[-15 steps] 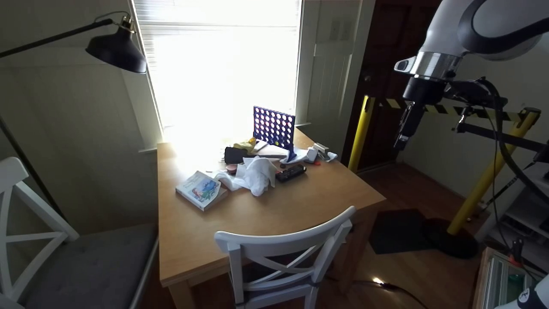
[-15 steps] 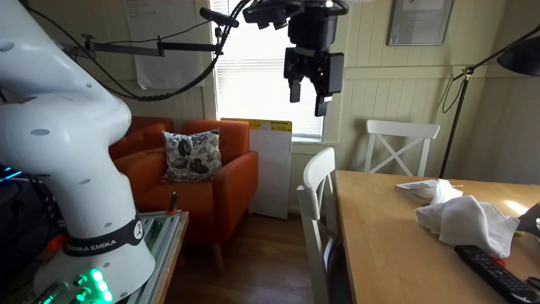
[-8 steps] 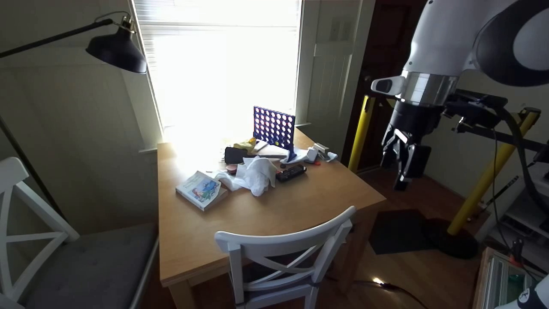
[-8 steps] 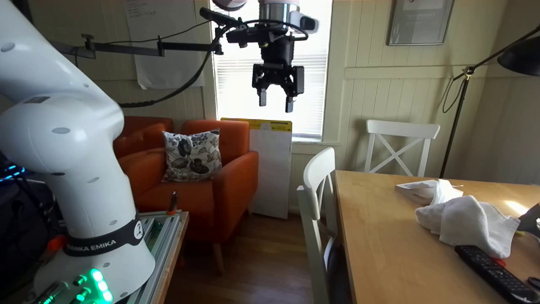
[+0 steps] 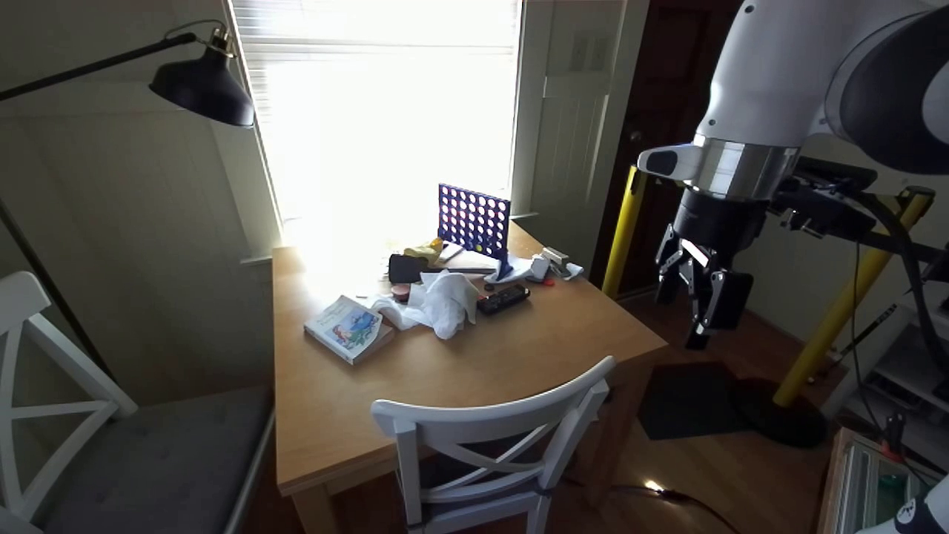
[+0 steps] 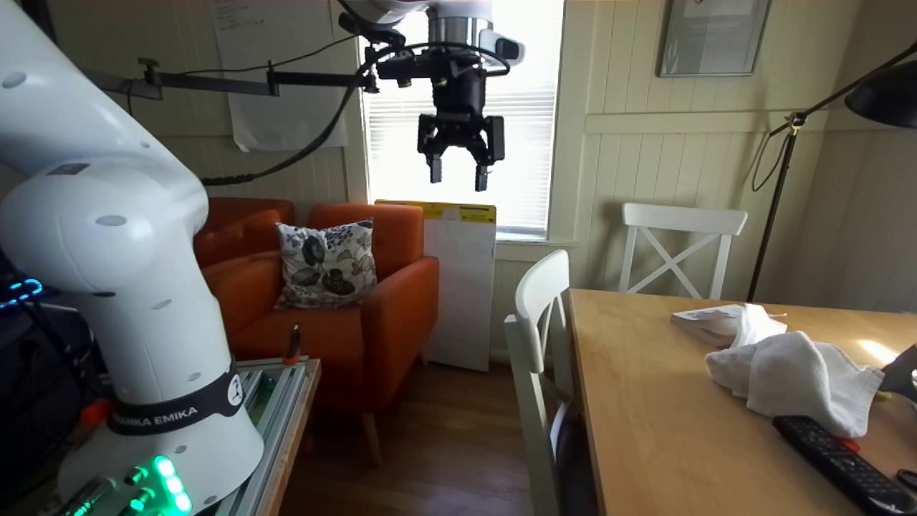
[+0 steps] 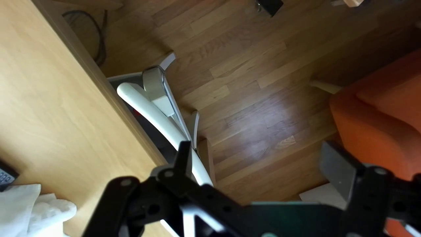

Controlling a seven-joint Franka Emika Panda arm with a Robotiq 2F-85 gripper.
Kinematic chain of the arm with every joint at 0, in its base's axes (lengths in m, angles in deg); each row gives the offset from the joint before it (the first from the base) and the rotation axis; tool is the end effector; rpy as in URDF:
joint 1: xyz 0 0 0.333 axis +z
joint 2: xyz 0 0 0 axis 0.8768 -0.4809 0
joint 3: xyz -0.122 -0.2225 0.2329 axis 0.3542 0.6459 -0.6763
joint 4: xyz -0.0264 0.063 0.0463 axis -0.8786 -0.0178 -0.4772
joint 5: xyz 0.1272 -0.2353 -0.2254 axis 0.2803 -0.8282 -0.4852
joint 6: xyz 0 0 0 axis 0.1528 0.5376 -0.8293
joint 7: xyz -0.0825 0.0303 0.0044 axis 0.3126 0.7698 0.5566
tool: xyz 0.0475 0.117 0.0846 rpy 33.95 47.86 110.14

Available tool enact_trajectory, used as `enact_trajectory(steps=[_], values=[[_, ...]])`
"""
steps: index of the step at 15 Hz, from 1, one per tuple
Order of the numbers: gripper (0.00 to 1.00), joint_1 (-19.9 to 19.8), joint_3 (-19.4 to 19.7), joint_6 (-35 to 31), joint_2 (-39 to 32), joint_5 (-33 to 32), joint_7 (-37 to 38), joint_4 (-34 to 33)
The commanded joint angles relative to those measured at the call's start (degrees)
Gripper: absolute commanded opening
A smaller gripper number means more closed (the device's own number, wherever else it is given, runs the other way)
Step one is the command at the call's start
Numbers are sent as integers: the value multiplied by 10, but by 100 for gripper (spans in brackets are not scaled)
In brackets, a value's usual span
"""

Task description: Pull out the chair

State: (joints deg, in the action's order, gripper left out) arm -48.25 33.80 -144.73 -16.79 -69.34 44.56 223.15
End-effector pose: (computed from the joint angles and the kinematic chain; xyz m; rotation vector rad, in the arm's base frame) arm 0.3111 0.1274 0.4892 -2.9244 -1.0300 -0.0301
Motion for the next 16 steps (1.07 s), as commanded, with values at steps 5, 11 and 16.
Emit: enact_trajectory(steps=[5, 11, 16], values=[[100, 8, 7, 1, -1, -4, 4, -1], [100, 26, -46, -81, -75, -108, -25, -29], [100, 22, -68, -218, -151, -205, -19, -32]])
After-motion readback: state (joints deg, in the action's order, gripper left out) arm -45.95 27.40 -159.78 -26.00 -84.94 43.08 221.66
